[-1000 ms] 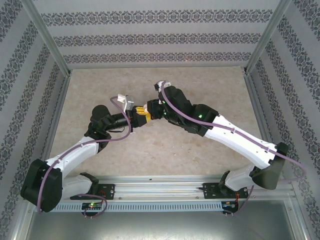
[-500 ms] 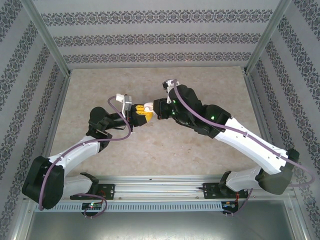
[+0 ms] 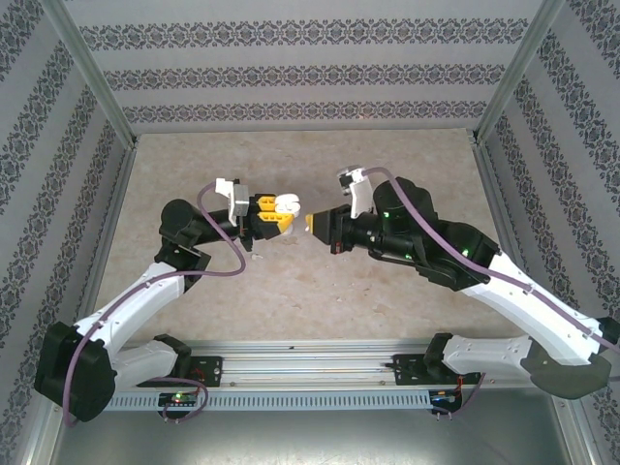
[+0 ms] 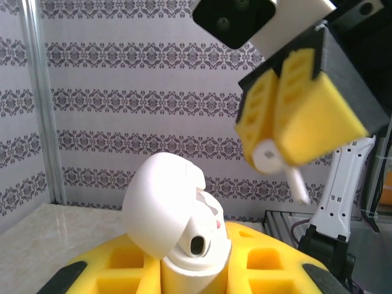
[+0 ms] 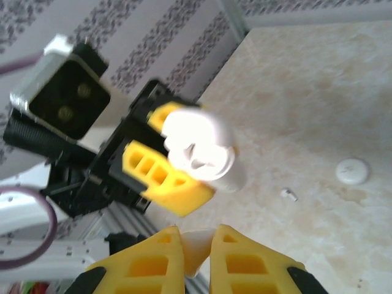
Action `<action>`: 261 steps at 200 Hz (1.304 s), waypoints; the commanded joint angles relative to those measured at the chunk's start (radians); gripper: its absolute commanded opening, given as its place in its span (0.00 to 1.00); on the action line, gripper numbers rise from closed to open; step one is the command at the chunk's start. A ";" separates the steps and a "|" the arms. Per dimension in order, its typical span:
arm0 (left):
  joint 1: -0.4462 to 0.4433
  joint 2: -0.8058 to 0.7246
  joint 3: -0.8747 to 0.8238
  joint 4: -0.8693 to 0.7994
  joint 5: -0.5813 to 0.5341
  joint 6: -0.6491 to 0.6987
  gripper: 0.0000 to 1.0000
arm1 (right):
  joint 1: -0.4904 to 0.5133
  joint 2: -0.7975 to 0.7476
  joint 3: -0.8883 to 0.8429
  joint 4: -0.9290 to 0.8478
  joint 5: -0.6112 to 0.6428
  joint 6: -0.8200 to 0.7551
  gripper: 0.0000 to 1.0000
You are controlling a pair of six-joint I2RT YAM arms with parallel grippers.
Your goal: Insert wireless bluetooth earbuds into charging case
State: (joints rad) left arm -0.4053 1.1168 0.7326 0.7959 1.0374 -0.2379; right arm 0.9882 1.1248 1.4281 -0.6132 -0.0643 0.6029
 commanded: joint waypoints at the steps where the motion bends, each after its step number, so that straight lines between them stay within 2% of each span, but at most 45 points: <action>1: 0.006 -0.017 0.065 -0.129 0.060 0.154 0.00 | 0.018 0.037 -0.004 -0.001 -0.083 -0.043 0.12; 37: 0.006 -0.014 0.086 -0.194 0.068 0.239 0.00 | -0.015 0.136 0.106 -0.060 -0.098 -0.114 0.13; 64: 0.006 -0.015 0.089 -0.238 0.087 0.283 0.00 | -0.074 0.167 0.131 -0.013 -0.159 -0.089 0.12; 126: 0.006 -0.039 0.104 -0.443 0.131 0.498 0.00 | -0.142 0.190 0.168 -0.006 -0.190 -0.074 0.12; 204: 0.006 -0.028 0.079 -0.451 0.175 0.507 0.00 | -0.242 0.207 0.121 0.062 -0.220 -0.013 0.12; 261: 0.006 -0.006 0.113 -0.586 0.185 0.582 0.00 | -0.296 0.223 0.128 0.092 -0.273 0.017 0.12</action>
State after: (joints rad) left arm -0.3840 1.1084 0.8303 0.3408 1.0382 0.2707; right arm 0.7612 1.3426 1.5288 -0.6922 -0.4534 0.6064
